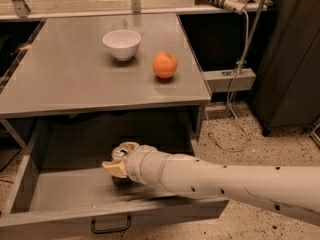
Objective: Place orange can into top drawer
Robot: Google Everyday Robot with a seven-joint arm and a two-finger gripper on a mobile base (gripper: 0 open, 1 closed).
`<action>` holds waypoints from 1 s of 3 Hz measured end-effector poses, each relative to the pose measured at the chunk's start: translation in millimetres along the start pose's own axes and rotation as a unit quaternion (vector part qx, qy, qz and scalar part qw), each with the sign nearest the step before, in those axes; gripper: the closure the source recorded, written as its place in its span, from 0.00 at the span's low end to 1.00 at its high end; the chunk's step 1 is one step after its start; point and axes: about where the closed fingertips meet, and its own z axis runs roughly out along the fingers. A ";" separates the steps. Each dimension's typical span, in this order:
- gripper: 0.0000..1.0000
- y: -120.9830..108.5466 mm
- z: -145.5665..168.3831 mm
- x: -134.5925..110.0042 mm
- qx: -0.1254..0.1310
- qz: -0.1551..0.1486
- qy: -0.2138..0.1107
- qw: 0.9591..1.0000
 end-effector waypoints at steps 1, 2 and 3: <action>1.00 1.0 -2.1 4.6 0.004 0.003 0.000 1.000; 0.82 1.0 -2.1 4.6 0.004 0.003 0.000 1.000; 0.58 1.0 -2.1 4.6 0.004 0.003 0.000 1.000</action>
Offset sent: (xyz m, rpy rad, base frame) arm -0.0028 -0.0024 -0.0029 0.0018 0.0010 -0.0099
